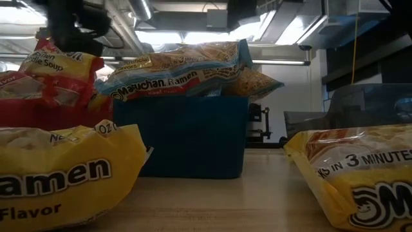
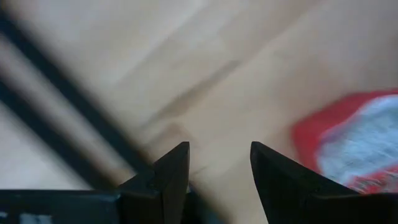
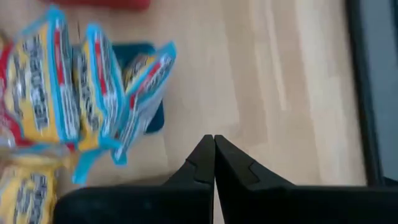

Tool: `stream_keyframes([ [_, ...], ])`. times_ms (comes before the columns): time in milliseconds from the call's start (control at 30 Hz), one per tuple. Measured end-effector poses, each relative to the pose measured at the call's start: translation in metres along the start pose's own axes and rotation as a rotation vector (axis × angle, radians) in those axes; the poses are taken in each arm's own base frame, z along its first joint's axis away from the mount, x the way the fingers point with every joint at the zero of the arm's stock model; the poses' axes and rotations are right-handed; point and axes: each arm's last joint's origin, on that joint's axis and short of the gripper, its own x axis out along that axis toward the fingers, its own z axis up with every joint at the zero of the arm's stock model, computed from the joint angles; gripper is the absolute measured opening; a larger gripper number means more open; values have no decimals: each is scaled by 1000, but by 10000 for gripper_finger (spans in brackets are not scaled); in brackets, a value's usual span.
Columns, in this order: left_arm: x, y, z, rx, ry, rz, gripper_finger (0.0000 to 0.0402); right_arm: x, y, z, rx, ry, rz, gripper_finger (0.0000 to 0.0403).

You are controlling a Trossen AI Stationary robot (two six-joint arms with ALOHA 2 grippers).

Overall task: Sort Maruchan noodles
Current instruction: Adjust the blue noodle packs in the blue bin

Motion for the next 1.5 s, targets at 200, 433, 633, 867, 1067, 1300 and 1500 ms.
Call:
stream_keyframes([
  [200,13,-1,-27,-47,-237,-181,165,-14,-10,-31,19,15,-65,7],
  [433,1,-12,-7,14,-574,-411,165,-7,-17,-81,126,-220,67,7],
  [633,-12,-47,23,37,-638,-728,164,26,-14,-107,151,-384,176,7],
  [867,-26,-109,21,243,-575,-801,159,41,-10,-110,116,-362,235,7],
  [1067,7,-148,17,333,-499,-660,159,42,-10,-111,127,-352,238,7],
  [1300,40,-171,39,346,-536,-608,159,52,-8,-108,222,-321,221,7],
  [1500,69,-179,42,376,-443,-564,159,81,2,-101,221,-207,286,35],
])
